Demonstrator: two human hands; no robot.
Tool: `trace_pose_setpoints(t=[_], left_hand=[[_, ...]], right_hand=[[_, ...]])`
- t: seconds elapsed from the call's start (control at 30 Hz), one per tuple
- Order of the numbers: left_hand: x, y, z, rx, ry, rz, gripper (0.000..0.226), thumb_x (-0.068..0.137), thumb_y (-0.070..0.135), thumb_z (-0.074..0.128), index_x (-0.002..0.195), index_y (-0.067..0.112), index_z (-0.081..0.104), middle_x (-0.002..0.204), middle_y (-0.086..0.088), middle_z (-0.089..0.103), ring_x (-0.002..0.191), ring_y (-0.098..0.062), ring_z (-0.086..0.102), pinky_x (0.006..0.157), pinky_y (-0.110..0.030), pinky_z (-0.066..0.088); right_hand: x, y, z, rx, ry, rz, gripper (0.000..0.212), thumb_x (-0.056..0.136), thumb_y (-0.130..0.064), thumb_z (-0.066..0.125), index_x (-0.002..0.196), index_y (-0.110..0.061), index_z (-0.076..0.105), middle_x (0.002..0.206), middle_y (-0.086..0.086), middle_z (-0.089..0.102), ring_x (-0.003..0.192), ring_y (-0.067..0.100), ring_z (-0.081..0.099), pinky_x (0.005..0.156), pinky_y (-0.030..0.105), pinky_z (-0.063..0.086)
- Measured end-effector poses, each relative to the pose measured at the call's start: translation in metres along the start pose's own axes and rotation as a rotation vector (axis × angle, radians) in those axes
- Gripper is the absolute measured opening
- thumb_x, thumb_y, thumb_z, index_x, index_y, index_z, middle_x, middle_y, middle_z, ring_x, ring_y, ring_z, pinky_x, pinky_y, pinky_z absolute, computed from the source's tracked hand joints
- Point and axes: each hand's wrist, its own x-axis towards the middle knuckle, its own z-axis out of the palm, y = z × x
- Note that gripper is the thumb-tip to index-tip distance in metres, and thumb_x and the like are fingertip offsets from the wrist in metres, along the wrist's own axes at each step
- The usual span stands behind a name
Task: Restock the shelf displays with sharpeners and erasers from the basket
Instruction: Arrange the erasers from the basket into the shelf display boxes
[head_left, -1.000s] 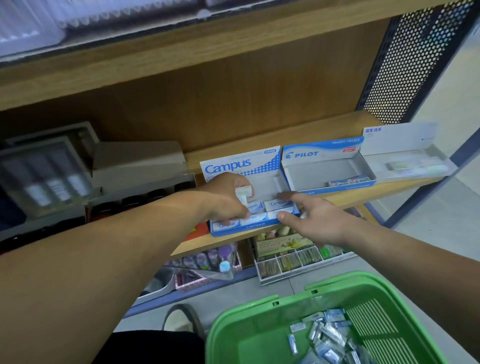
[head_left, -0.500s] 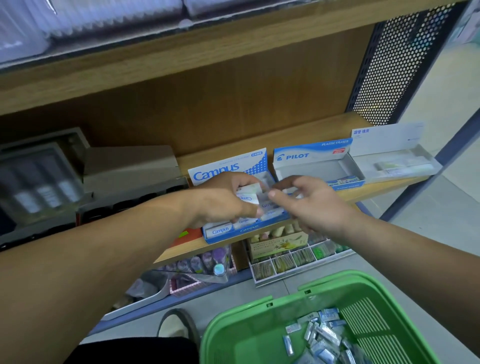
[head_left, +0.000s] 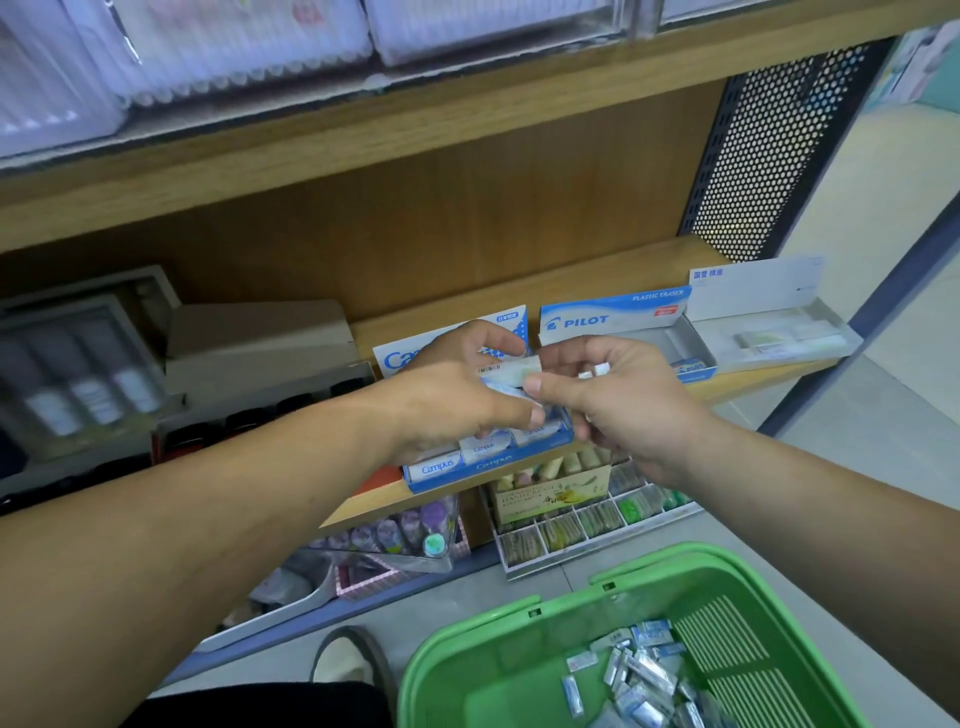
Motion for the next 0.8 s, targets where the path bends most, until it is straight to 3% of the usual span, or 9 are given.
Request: trace_pose_setpoints(t=[0.1, 0.2, 0.3, 0.47, 0.57, 0.7, 0.8], left_hand=[[0.001, -0.005, -0.004, 0.045, -0.028, -0.017, 0.058, 0.073, 0.020, 0.091, 0.120, 0.033, 0.058, 0.096, 0.003, 0.072, 0.072, -0.015, 0.062, 0.062, -0.031, 0.052], [0.001, -0.013, -0.018, 0.267, -0.002, -0.076, 0.054, 0.083, 0.036, 0.083, 0.130, 0.029, 0.057, 0.094, 0.012, 0.076, 0.084, -0.009, 0.070, 0.078, -0.028, 0.054], [-0.003, -0.011, -0.034, 0.324, 0.054, -0.148, 0.029, 0.096, 0.045, 0.068, 0.114, 0.022, 0.067, 0.100, 0.008, 0.074, 0.074, -0.008, 0.075, 0.071, -0.025, 0.049], [-0.007, -0.013, -0.038, 0.429, 0.079, -0.166, 0.036, 0.091, 0.059, 0.067, 0.097, 0.024, 0.063, 0.081, 0.002, 0.077, 0.058, -0.013, 0.072, 0.065, -0.028, 0.049], [-0.007, -0.017, -0.037, 0.348, 0.089, -0.130, 0.029, 0.085, 0.049, 0.078, 0.095, 0.026, 0.064, 0.097, 0.007, 0.074, 0.059, -0.018, 0.069, 0.072, -0.034, 0.057], [-0.010, -0.017, -0.038, 0.233, 0.121, -0.066, 0.020, 0.083, 0.013, 0.083, 0.099, 0.018, 0.072, 0.075, 0.003, 0.067, 0.052, -0.013, 0.064, 0.050, -0.016, 0.050], [-0.011, -0.020, -0.041, 0.232, 0.108, -0.030, 0.023, 0.088, 0.010, 0.076, 0.104, 0.026, 0.075, 0.084, 0.002, 0.065, 0.053, -0.008, 0.061, 0.056, -0.013, 0.049]], right_hand=[[0.003, 0.000, 0.003, -0.048, -0.013, -0.027, 0.017, 0.084, -0.020, 0.084, 0.095, -0.017, 0.072, 0.064, -0.010, 0.063, 0.042, 0.015, 0.044, 0.039, 0.018, 0.033], [0.008, 0.000, 0.001, -0.053, 0.058, 0.009, 0.020, 0.088, -0.027, 0.078, 0.094, -0.018, 0.061, 0.050, -0.001, 0.053, 0.042, 0.017, 0.042, 0.037, 0.019, 0.029], [0.011, 0.004, -0.006, -0.106, 0.099, 0.050, 0.019, 0.090, -0.026, 0.070, 0.097, -0.018, 0.055, 0.046, 0.007, 0.049, 0.040, 0.017, 0.038, 0.038, 0.020, 0.026], [0.006, 0.017, -0.005, -0.114, 0.043, 0.084, 0.017, 0.091, -0.024, 0.071, 0.098, -0.017, 0.056, 0.047, 0.011, 0.049, 0.042, 0.020, 0.038, 0.039, 0.021, 0.026], [0.003, 0.018, 0.000, -0.124, -0.001, 0.083, 0.016, 0.092, -0.026, 0.071, 0.100, -0.017, 0.059, 0.047, 0.010, 0.049, 0.038, 0.019, 0.041, 0.038, 0.021, 0.026], [0.003, 0.017, 0.004, -0.096, -0.020, 0.065, 0.011, 0.096, -0.029, 0.068, 0.101, -0.020, 0.063, 0.056, 0.011, 0.054, 0.039, 0.018, 0.043, 0.040, 0.022, 0.028], [0.007, 0.021, 0.005, -0.039, -0.018, 0.076, 0.013, 0.098, -0.031, 0.066, 0.104, -0.020, 0.065, 0.070, 0.011, 0.056, 0.042, 0.020, 0.046, 0.039, 0.021, 0.028]])
